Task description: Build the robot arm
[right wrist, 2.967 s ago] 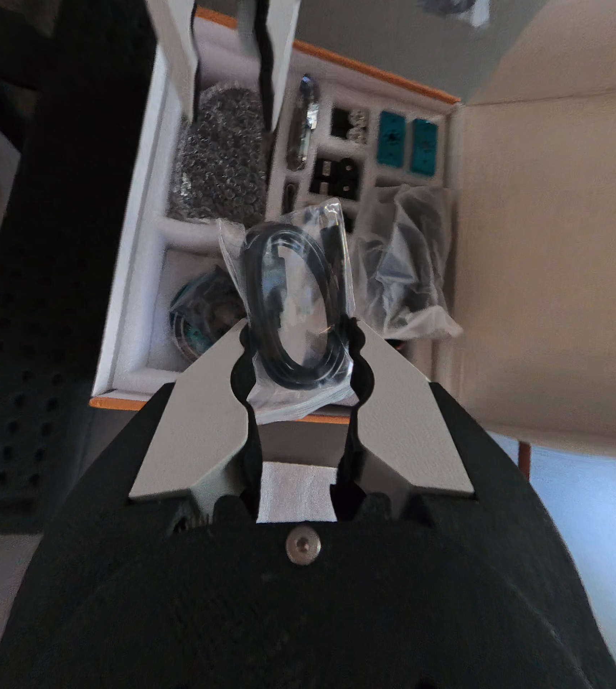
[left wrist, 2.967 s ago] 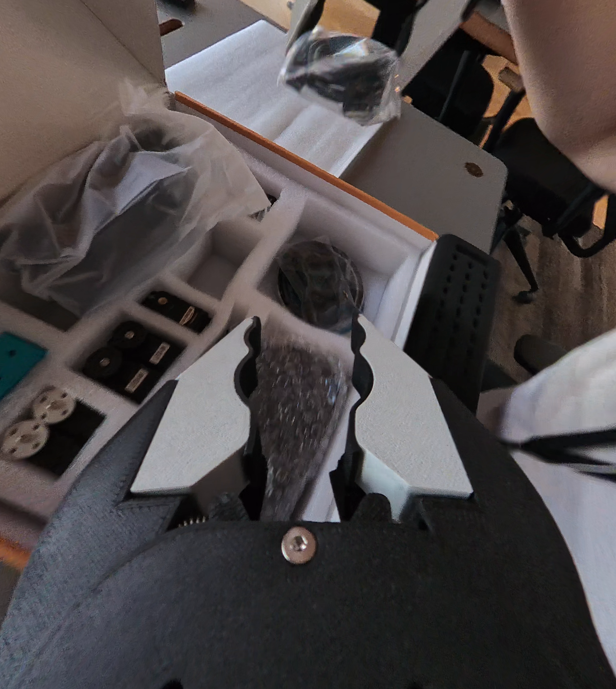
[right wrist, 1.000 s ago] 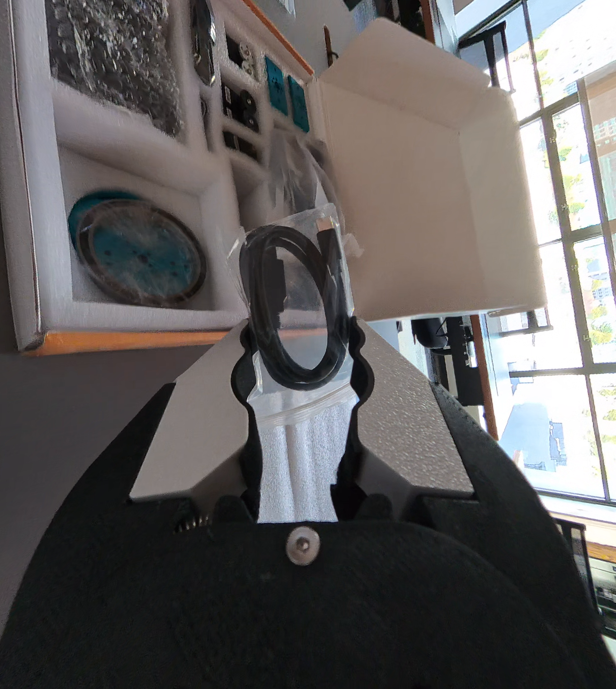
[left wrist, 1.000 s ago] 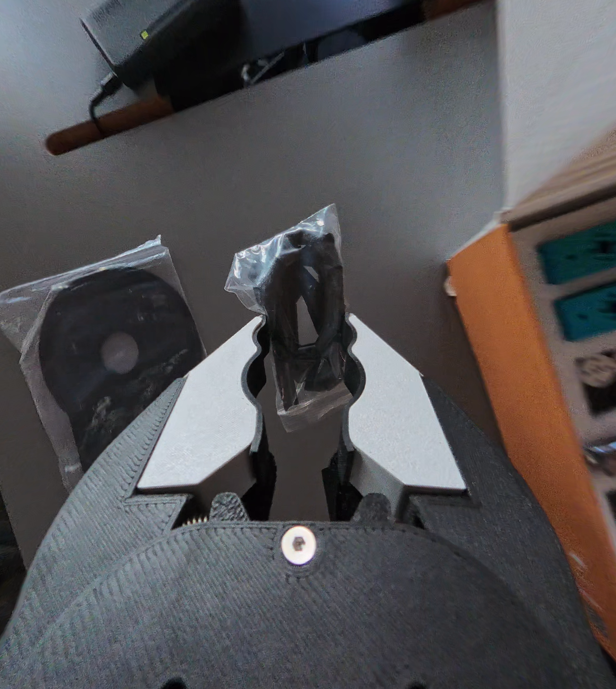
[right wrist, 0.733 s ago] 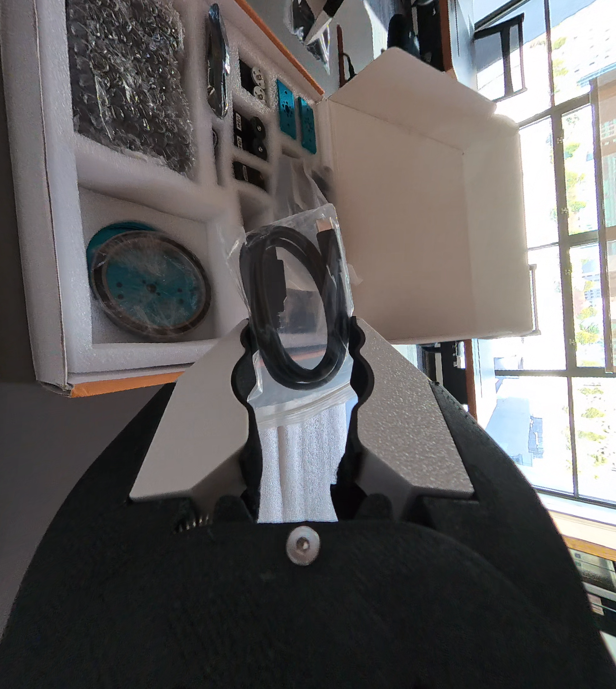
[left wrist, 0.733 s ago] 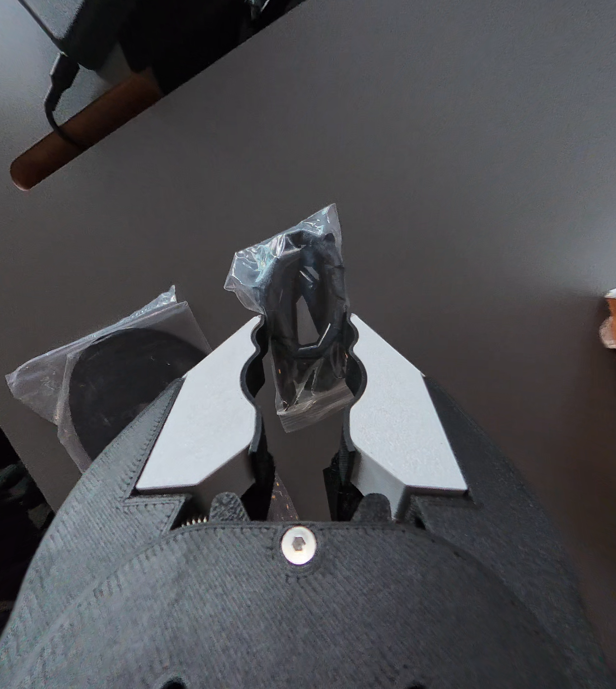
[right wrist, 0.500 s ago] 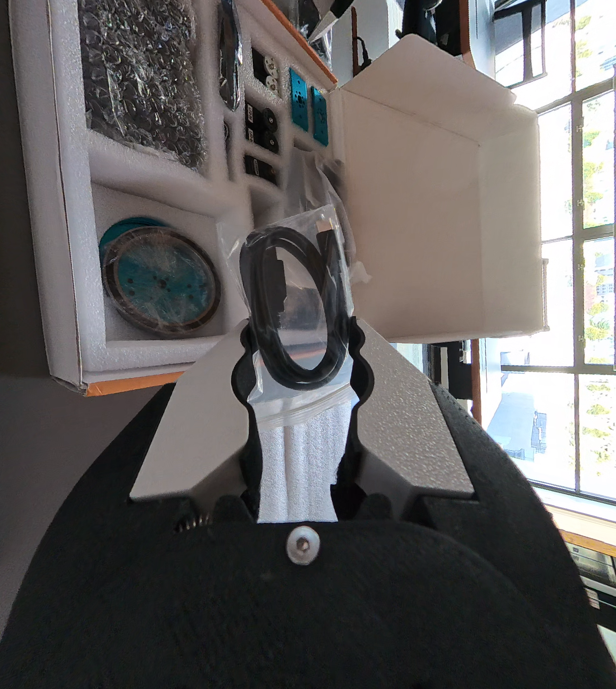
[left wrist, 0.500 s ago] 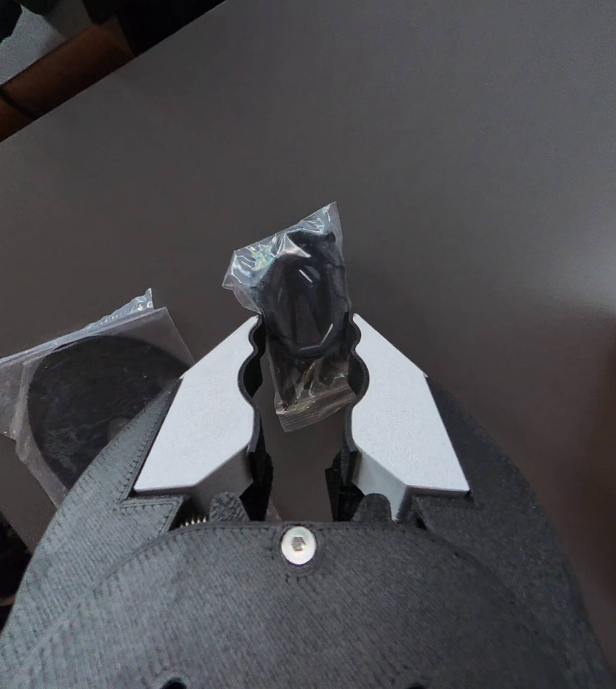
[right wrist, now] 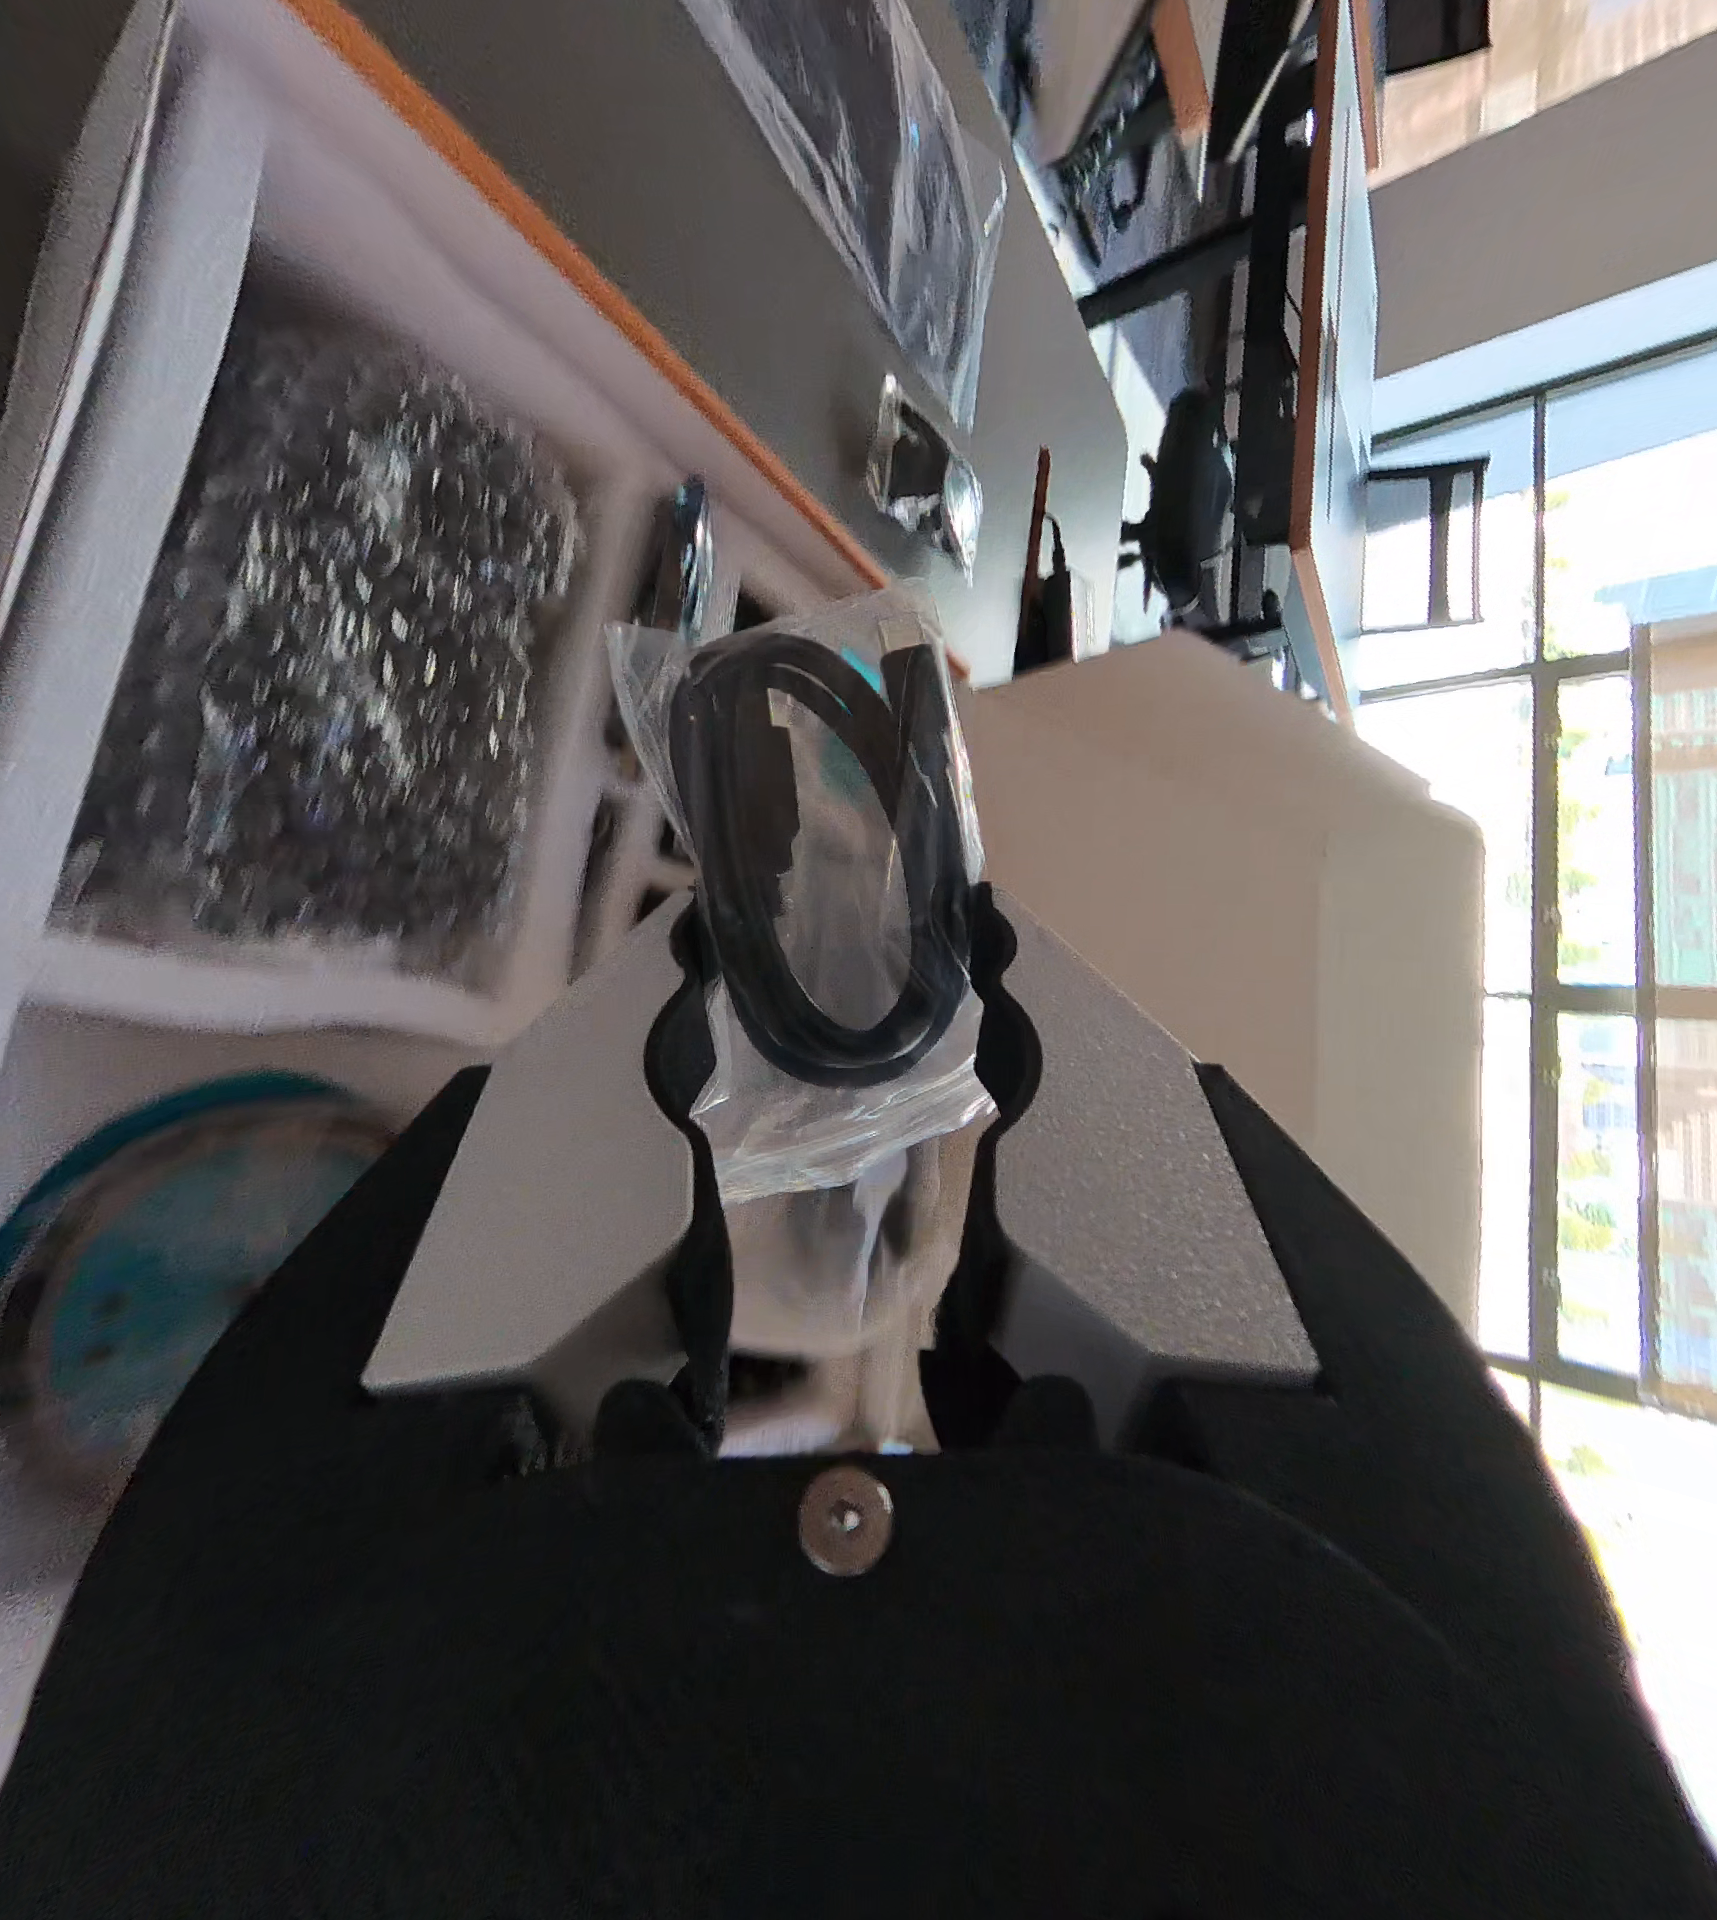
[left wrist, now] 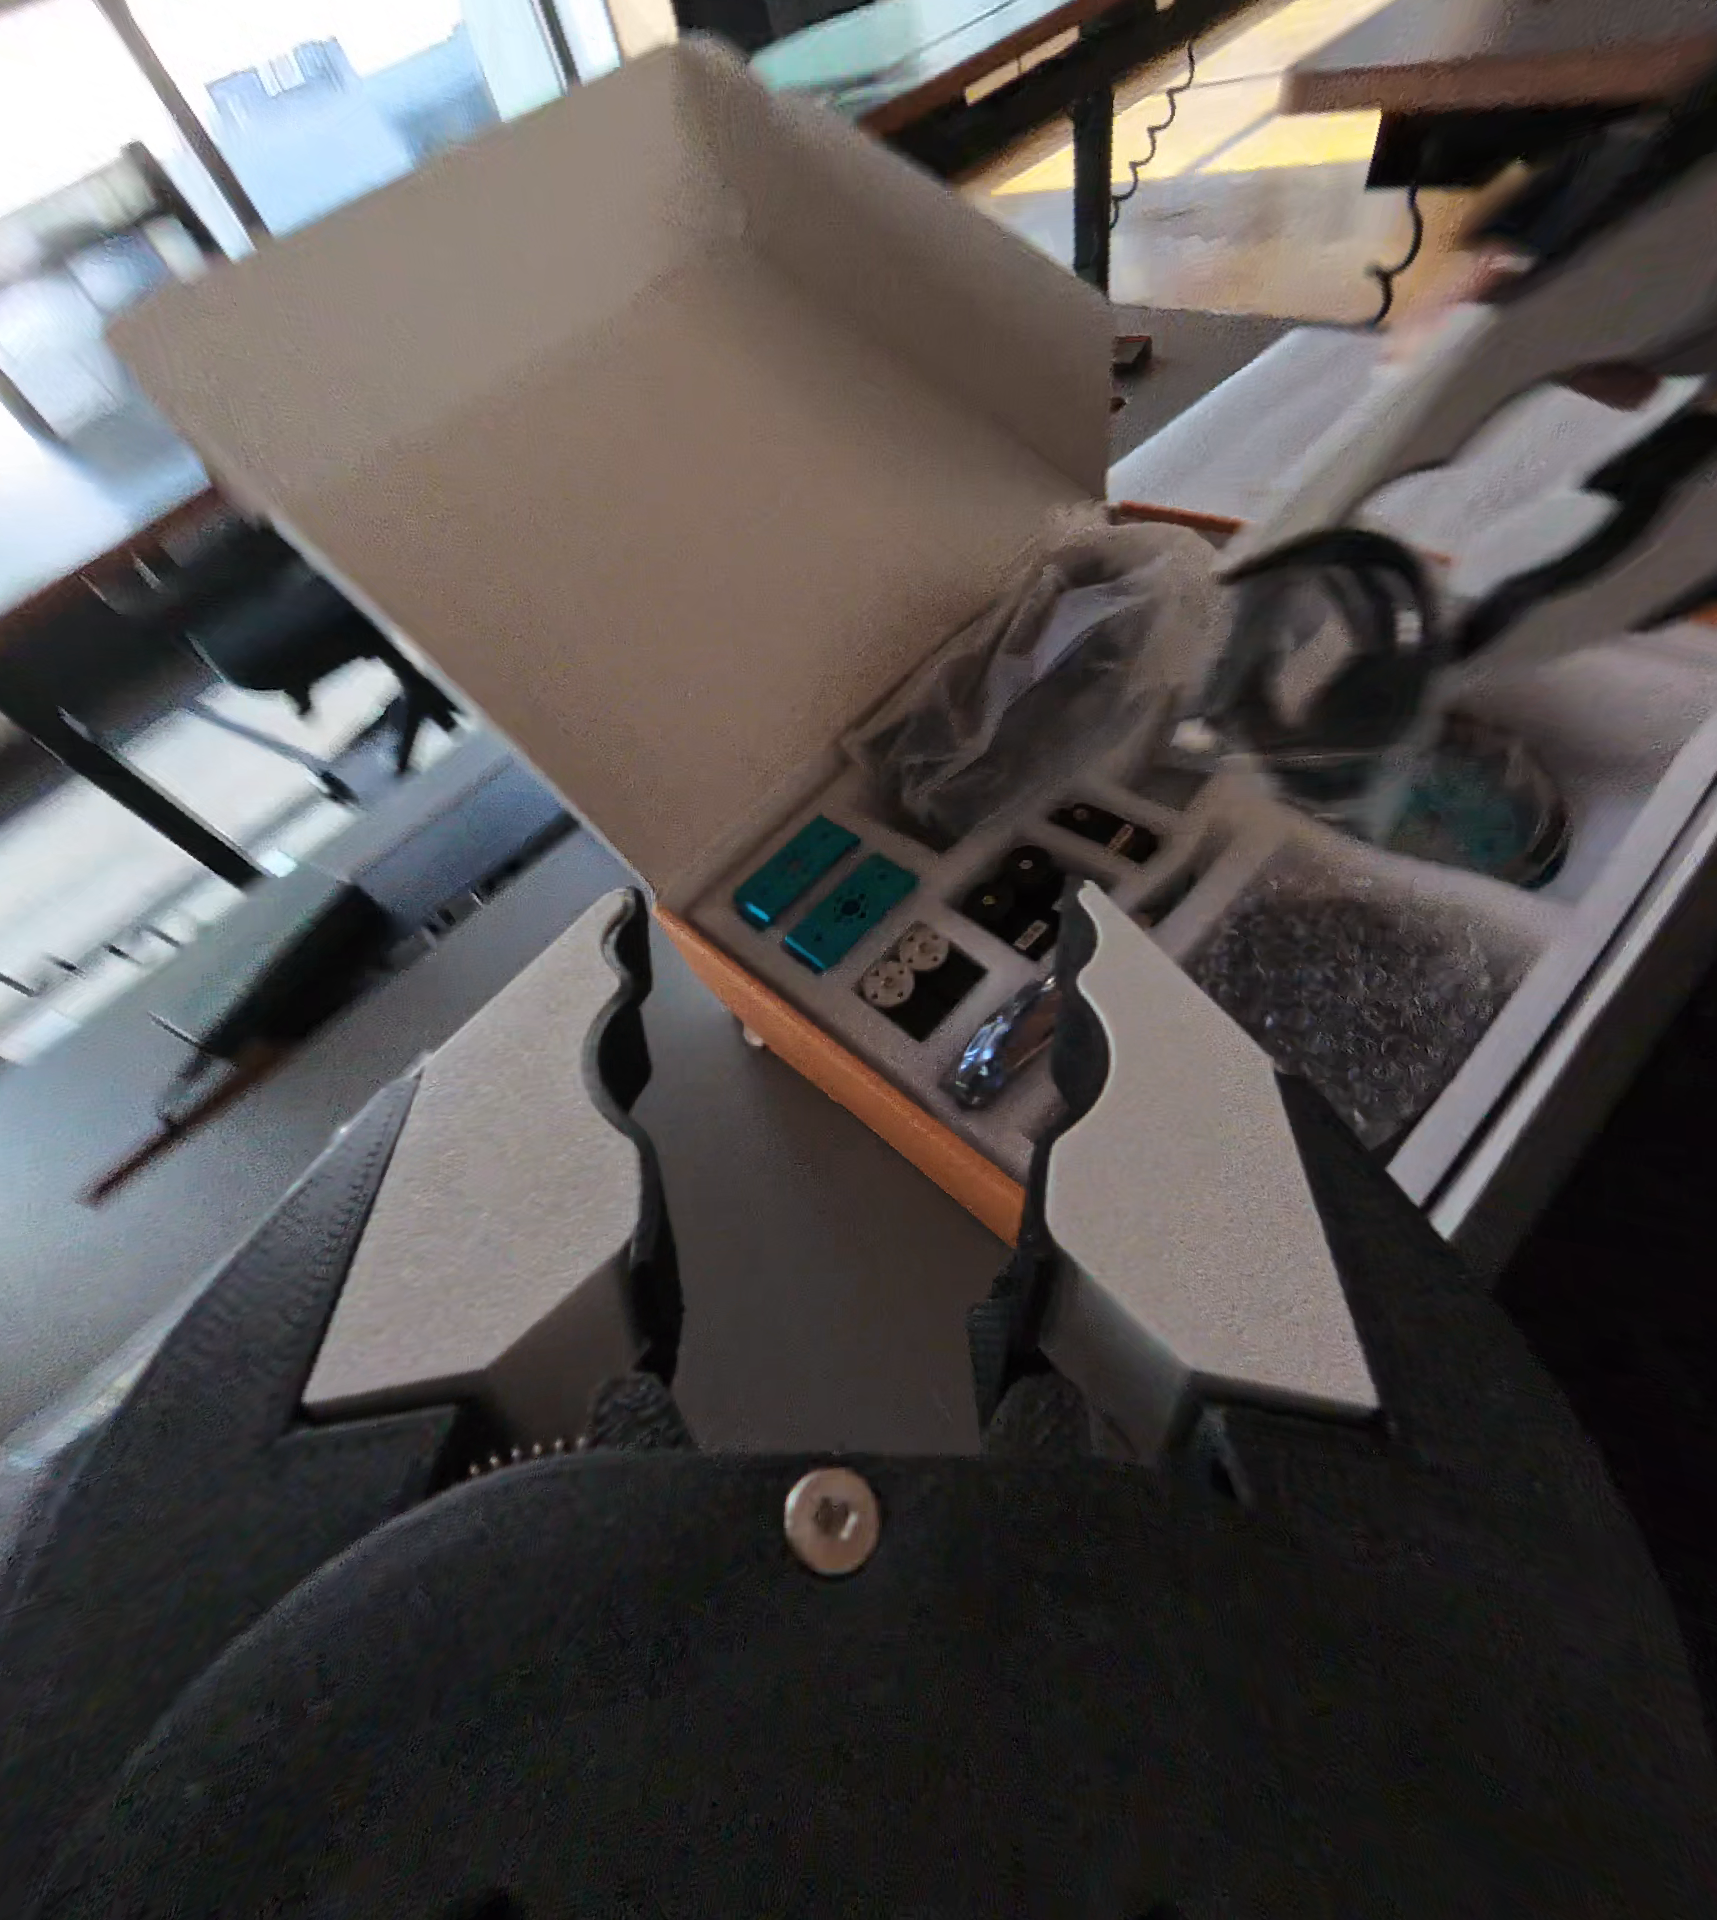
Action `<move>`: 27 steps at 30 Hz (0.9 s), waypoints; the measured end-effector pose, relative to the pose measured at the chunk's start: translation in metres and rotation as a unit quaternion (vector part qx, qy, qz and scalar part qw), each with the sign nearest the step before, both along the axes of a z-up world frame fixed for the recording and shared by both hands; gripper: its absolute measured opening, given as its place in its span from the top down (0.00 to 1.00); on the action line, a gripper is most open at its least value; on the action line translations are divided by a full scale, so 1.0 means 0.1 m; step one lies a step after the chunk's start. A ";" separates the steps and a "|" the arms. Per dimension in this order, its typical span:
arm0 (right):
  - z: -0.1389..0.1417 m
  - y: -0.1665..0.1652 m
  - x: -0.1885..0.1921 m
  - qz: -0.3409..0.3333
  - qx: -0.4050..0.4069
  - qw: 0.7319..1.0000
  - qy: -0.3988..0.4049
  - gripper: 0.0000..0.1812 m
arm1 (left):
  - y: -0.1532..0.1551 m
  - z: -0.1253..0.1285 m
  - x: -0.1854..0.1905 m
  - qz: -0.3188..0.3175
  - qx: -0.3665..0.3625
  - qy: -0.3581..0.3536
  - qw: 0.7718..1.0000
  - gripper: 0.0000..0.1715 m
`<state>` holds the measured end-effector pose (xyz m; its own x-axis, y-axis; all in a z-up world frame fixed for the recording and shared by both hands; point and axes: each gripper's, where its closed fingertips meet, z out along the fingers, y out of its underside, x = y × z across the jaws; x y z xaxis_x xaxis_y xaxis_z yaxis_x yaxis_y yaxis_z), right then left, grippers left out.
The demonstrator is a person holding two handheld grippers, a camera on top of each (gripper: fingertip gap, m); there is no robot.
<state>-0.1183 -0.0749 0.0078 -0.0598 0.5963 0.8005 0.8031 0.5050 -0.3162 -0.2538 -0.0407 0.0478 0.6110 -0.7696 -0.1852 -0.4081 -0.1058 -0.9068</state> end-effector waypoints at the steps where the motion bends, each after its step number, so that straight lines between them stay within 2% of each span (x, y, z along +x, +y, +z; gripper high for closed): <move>1: 0.00 0.03 -0.15 0.012 -0.003 1.000 0.002 0.74 | -0.21 0.02 0.14 -0.008 0.055 0.031 0.998 0.56; 3: 0.01 0.06 -0.41 0.028 -0.006 1.000 0.003 0.74 | -0.50 -0.06 0.38 -0.025 0.098 0.094 0.990 0.51; 5: 0.02 0.06 -0.62 0.037 -0.005 0.999 -0.001 0.74 | -0.59 -0.16 0.50 -0.030 0.096 0.145 0.984 0.48; 9: 0.04 -0.04 -0.88 0.058 -0.008 0.998 -0.001 0.74 | -0.51 -0.27 0.54 -0.037 0.101 0.231 0.967 0.55; 11: 0.05 -0.07 -0.95 0.061 -0.006 0.998 0.003 0.74 | -0.48 -0.39 0.50 -0.044 0.074 0.270 0.959 0.67; 16: 0.09 -0.05 -1.07 0.067 0.036 0.997 0.016 0.73 | -0.44 -0.47 0.36 -0.036 0.029 0.267 0.963 0.70; 18: 0.16 0.05 -1.03 0.042 0.044 0.997 0.045 0.67 | -0.32 -0.48 0.11 0.016 0.006 0.253 0.967 0.70; 21: 0.31 0.26 -0.71 -0.027 0.055 0.994 0.092 0.68 | 0.05 -0.64 -0.56 0.162 -0.081 0.195 0.964 0.70; 24: 0.43 0.46 -0.27 -0.116 0.048 0.980 0.156 0.68 | 0.42 -1.11 -0.98 0.271 -0.209 0.125 0.932 0.70; 27: 0.53 0.55 0.14 -0.190 0.048 0.958 0.210 0.67 | 0.55 -1.56 -1.06 0.291 -0.309 0.102 0.900 0.70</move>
